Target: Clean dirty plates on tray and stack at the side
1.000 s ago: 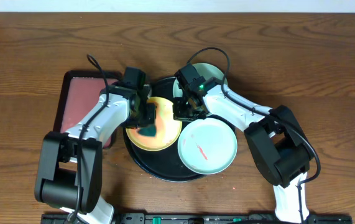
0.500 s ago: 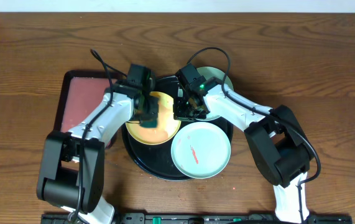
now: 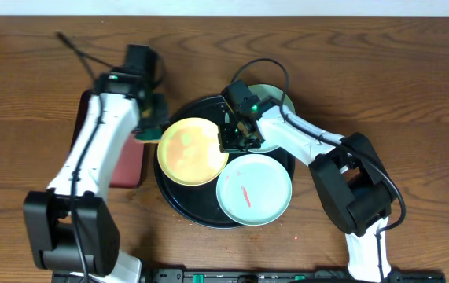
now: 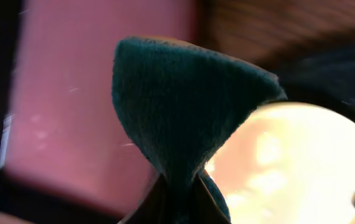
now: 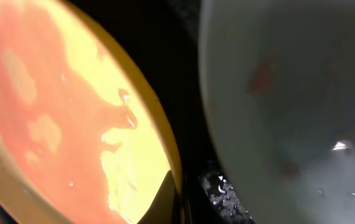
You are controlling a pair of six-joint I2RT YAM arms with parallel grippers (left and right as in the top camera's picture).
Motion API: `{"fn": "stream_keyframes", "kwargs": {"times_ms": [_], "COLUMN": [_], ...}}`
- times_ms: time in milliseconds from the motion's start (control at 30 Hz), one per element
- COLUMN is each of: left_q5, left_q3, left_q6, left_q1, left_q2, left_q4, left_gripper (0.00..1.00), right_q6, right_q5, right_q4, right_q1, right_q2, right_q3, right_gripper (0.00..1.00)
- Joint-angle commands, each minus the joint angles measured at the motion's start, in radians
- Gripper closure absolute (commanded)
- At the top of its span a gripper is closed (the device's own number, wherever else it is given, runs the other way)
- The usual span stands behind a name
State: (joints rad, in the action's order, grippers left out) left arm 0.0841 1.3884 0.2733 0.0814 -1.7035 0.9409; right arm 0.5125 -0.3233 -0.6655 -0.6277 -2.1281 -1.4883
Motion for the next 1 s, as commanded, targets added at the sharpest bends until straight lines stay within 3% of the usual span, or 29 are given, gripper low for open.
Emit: {"fn": "stream_keyframes", "kwargs": {"times_ms": [0,267,600,967], "left_q5": [-0.013,-0.045,-0.051,-0.051], "left_q3": [0.013,0.013,0.007,0.007], "left_q6": [0.017,0.018,0.021,0.044], "left_q1": [-0.108,-0.268,-0.277,-0.277], "left_q2": [0.009,0.009,0.008,0.008], "left_q4": [0.012,0.007,-0.007,-0.008], "left_gripper": [0.93,0.93,0.93,0.93], "right_q6": [-0.106,-0.163,-0.177,-0.296], "right_q5": [-0.014,0.193,0.911,1.505], "right_q4": [-0.027,-0.145,-0.178,-0.105], "right_q1": [-0.001,-0.005,-0.172,-0.376], "right_q2": [0.055,0.137,0.279,0.285], "right_q3": [-0.068,-0.138,-0.143,-0.143], "right_gripper": [0.99,0.99,0.99,0.99]}}
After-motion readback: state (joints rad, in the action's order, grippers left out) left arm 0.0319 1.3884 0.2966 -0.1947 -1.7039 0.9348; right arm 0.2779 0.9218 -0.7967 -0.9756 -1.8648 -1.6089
